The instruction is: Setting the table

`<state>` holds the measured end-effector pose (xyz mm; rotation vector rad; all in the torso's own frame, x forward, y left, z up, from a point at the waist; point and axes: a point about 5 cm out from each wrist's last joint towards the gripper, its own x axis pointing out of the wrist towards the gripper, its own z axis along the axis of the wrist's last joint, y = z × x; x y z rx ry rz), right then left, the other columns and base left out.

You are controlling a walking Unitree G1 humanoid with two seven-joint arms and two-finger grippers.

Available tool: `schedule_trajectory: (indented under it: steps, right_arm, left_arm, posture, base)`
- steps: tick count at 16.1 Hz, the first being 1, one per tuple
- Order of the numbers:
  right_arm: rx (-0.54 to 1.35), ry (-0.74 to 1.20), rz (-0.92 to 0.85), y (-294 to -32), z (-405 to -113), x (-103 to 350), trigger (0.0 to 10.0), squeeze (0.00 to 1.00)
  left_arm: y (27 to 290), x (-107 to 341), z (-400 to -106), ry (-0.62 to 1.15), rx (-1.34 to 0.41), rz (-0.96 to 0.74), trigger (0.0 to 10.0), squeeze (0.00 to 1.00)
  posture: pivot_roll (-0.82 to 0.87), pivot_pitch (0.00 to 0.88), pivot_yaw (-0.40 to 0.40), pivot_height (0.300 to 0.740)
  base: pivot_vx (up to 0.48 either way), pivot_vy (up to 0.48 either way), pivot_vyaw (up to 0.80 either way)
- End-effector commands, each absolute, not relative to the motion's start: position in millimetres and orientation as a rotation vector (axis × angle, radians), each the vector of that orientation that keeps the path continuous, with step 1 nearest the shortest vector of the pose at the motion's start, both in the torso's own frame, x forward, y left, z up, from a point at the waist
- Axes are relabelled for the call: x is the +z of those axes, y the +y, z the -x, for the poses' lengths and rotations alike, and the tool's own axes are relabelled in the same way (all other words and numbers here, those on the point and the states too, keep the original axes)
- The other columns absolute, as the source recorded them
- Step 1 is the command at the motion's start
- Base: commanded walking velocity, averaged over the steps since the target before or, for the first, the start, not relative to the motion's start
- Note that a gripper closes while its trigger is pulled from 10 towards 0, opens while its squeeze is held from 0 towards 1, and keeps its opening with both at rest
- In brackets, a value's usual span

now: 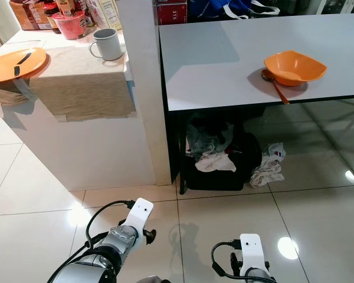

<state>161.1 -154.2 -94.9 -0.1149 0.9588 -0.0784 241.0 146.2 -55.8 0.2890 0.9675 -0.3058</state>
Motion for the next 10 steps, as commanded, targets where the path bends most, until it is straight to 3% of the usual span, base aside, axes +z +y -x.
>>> schedule_trajectory:
  steps: [1,10]
  right_arm:
    - [-0.071,0.967,0.123,-152.6,-161.4,-95.1,10.0,0.0]
    - [-0.071,0.966,0.122,-152.9,-161.8,-94.9,10.0,0.0]
  left_arm:
    - [146.7,-53.9,-243.8,0.961,-0.299,-0.296,10.0,0.0]
    - [147.1,-53.9,-243.9,0.963,-0.289,-0.3,10.0,0.0]
  posture:
    - [-0.01,0.0,0.073,0.74]
    - [0.0,0.0,0.071,0.74]
  base:
    - [0.0,0.0,0.0]
    - [0.0,0.0,0.0]
